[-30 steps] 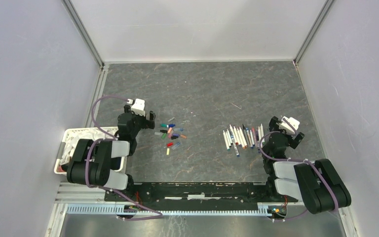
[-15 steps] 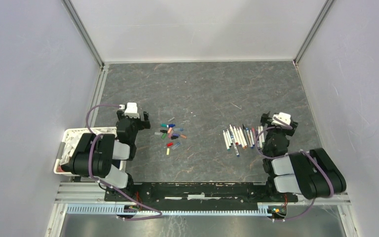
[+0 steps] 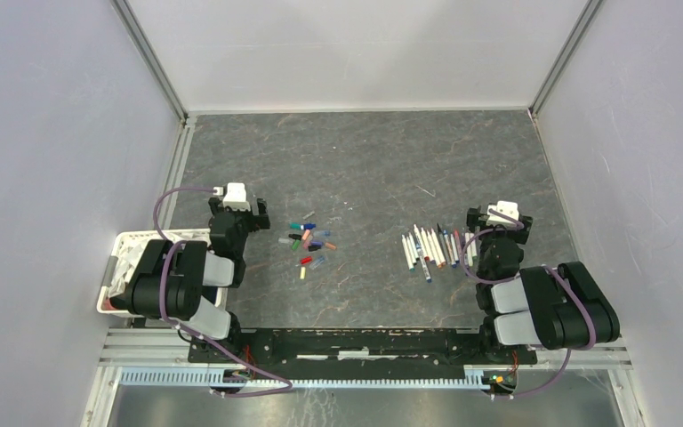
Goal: Open the pen caps
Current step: Reset both arms
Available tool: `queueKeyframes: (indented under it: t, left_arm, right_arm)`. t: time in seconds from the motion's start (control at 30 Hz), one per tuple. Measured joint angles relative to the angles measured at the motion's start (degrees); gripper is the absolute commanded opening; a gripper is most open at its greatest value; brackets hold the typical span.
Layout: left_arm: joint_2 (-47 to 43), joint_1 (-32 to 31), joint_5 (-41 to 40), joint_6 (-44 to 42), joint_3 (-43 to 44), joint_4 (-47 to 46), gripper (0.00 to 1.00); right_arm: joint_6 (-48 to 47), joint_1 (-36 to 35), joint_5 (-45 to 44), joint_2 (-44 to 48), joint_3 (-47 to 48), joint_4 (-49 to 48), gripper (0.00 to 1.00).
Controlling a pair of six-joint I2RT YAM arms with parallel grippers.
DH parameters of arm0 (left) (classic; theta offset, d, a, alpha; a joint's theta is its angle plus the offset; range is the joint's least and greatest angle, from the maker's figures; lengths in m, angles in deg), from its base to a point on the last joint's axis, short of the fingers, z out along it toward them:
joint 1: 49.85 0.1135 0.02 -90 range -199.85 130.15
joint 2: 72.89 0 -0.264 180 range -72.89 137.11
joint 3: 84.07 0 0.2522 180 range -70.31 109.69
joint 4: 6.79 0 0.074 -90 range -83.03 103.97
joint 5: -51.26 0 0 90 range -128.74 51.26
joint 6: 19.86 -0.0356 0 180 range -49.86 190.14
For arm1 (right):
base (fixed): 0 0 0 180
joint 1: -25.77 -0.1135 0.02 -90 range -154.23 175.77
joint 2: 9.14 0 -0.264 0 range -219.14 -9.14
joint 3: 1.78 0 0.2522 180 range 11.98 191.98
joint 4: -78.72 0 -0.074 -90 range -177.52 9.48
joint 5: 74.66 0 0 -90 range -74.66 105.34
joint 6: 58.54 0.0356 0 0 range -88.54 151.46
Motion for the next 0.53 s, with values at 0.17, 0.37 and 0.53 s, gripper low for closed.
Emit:
queueKeyframes:
  t: [0.17, 0.37, 0.53]
  left_arm:
    - [0.0, 0.0, 0.0, 0.0, 0.0, 0.0, 1.00]
    - [0.0, 0.0, 0.0, 0.0, 0.1, 0.0, 1.00]
    - [0.0, 0.0, -0.1, 0.0, 0.4, 0.0, 1.00]
  right_arm:
    - [0.0, 0.0, 0.4, 0.0, 0.0, 0.0, 0.98]
    - [0.0, 0.0, 0.4, 0.0, 0.0, 0.0, 0.98]
    - [0.0, 0.0, 0.4, 0.0, 0.0, 0.0, 0.98]
